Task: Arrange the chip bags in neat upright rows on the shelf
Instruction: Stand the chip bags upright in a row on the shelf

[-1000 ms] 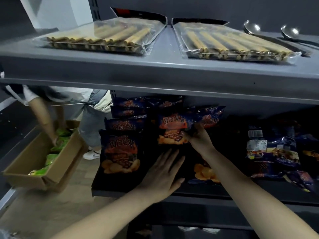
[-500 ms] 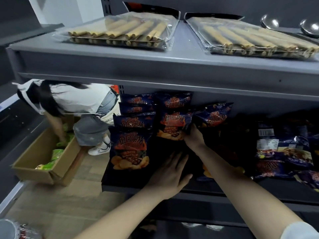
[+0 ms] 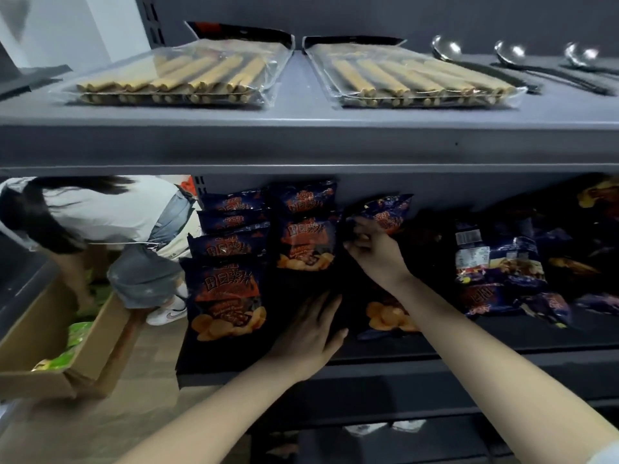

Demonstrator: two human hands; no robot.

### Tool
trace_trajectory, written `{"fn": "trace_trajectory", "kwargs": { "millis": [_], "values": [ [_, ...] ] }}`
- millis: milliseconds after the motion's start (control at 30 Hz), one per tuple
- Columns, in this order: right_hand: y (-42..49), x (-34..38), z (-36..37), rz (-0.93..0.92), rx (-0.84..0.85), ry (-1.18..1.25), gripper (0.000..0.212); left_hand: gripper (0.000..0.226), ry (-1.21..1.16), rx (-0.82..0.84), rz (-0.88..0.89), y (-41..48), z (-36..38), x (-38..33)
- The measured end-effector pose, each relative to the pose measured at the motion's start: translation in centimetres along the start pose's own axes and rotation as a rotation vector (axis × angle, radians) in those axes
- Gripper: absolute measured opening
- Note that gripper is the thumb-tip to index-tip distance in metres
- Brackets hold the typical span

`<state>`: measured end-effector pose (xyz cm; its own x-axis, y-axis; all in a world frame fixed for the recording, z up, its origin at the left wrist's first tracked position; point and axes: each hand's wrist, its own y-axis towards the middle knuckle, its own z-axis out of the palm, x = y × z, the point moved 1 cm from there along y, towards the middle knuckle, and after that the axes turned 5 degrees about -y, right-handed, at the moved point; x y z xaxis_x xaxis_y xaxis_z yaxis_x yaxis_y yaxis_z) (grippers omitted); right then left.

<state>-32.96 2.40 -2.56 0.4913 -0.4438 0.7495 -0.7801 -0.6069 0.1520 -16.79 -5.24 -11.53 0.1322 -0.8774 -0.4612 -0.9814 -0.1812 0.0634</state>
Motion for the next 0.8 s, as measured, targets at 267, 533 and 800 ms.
{"fn": "trace_trajectory", "kwargs": {
  "millis": [267,533,800],
  "values": [
    [-7.1,-3.2,-7.3,-0.180,0.046,-0.317,0.045,0.072,-0.013,-0.048,0.136,2.0,-0.7,-2.9],
    [-12.2,-7.8,-5.6,-0.104,0.088,-0.491,0.061,0.094,-0.169,-0.034,0.112,4.6,1.1,-6.1],
    [-13.5,-9.4,-4.1,-0.172,-0.020,-0.491,0.052,0.099,-0.190,-0.085,0.142,4.4,2.3,-6.5]
  ]
}}
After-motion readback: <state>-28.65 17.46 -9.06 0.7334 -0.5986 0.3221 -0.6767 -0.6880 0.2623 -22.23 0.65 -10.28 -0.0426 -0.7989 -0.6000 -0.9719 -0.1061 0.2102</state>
